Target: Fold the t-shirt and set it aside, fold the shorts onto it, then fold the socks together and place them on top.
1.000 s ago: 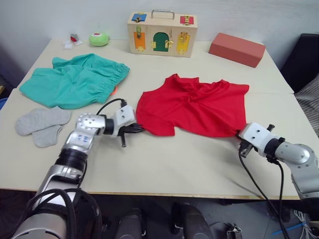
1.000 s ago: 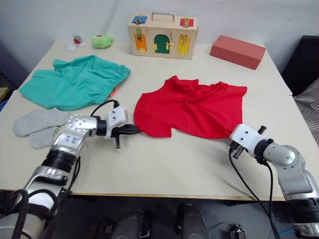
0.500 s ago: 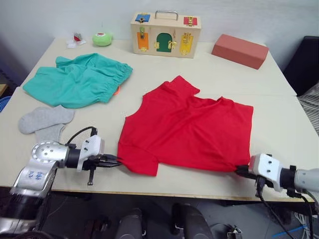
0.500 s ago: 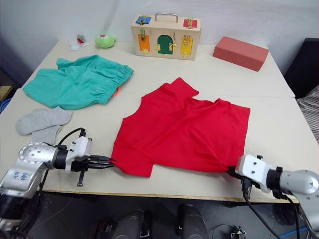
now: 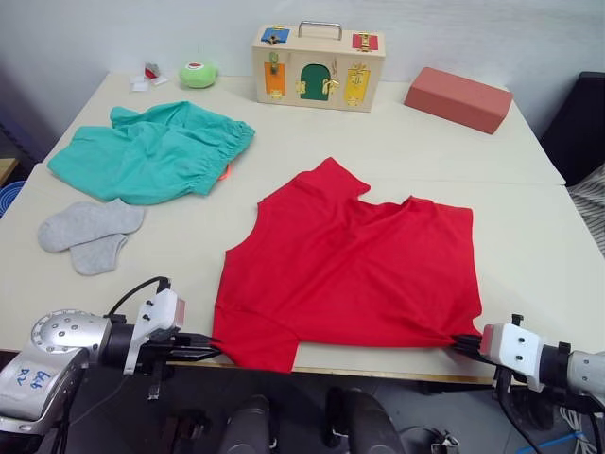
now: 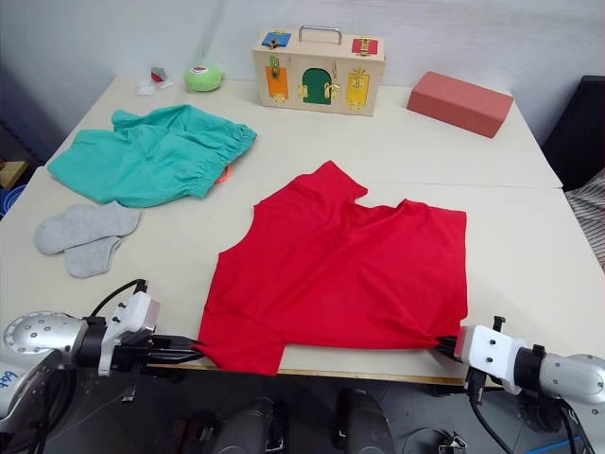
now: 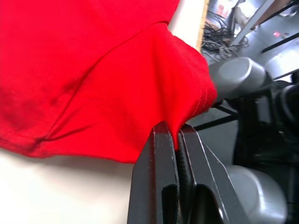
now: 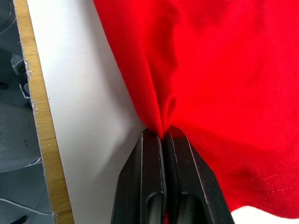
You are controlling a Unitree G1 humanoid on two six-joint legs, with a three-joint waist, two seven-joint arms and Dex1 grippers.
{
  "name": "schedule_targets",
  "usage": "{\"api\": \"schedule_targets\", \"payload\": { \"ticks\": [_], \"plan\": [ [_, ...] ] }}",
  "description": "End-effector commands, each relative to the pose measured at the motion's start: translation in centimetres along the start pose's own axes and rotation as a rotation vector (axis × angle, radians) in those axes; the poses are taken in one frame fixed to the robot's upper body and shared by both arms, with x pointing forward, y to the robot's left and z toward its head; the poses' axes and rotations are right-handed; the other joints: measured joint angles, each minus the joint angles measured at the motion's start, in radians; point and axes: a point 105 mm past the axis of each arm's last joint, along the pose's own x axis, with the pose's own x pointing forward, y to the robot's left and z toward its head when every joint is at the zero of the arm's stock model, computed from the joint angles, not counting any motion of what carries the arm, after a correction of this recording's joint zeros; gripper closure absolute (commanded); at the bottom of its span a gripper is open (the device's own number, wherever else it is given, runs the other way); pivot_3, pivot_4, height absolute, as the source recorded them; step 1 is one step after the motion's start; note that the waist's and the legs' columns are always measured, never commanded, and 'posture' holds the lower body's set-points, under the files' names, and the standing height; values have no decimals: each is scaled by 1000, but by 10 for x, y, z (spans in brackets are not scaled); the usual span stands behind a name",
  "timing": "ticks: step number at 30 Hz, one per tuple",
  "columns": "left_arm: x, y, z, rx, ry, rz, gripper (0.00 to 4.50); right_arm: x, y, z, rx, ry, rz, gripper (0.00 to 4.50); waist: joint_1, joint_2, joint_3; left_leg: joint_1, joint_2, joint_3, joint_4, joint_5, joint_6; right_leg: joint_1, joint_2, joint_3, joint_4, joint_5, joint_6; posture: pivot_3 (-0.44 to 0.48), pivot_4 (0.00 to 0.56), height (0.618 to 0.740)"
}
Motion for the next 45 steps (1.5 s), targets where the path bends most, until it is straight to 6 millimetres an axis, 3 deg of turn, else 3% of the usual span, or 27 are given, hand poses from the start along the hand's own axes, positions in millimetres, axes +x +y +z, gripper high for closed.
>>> {"api": "schedule_targets", "payload": {
  "ticks": [1,7,11,20,26,37,45],
  "plan": [
    [-6,0,5,26,7,25,4481,-5,7,-8,24,35,32,4500,4,0,0,0,0,0,0,0,0,0,0,0,0,0,0,0,150,740],
    [-10,11,5,55,1,128,4481,-17,5,-24,68,104,-48,4500,19,0,0,0,0,0,0,-1,1,0,0,0,0,0,-1,0,150,740],
    [-8,3,1,27,8,101,4481,-21,13,-22,85,95,-66,4500,20,-1,-1,0,0,0,0,-4,-1,1,0,0,-2,0,0,0,150,740],
    [-7,7,3,23,-1,104,4481,-28,20,-19,192,87,-61,4500,20,-1,-1,0,0,0,0,-4,-1,0,0,0,-2,0,0,0,150,740],
    [-8,13,15,12,-33,98,4481,-28,21,-8,295,31,-11,4500,19,-1,-1,0,1,0,0,-4,-1,0,0,0,-2,0,0,0,150,740],
    [-16,44,51,-25,-29,32,4481,-29,2,12,450,-2,107,4500,18,2,1,-1,1,0,0,-1,3,-1,1,0,-1,0,0,0,150,740],
    [-8,76,58,-12,-24,64,4481,-19,-13,18,467,-36,98,4500,16,2,1,-2,0,1,0,0,2,-2,2,0,-1,0,0,0,150,740]
  ]
}}
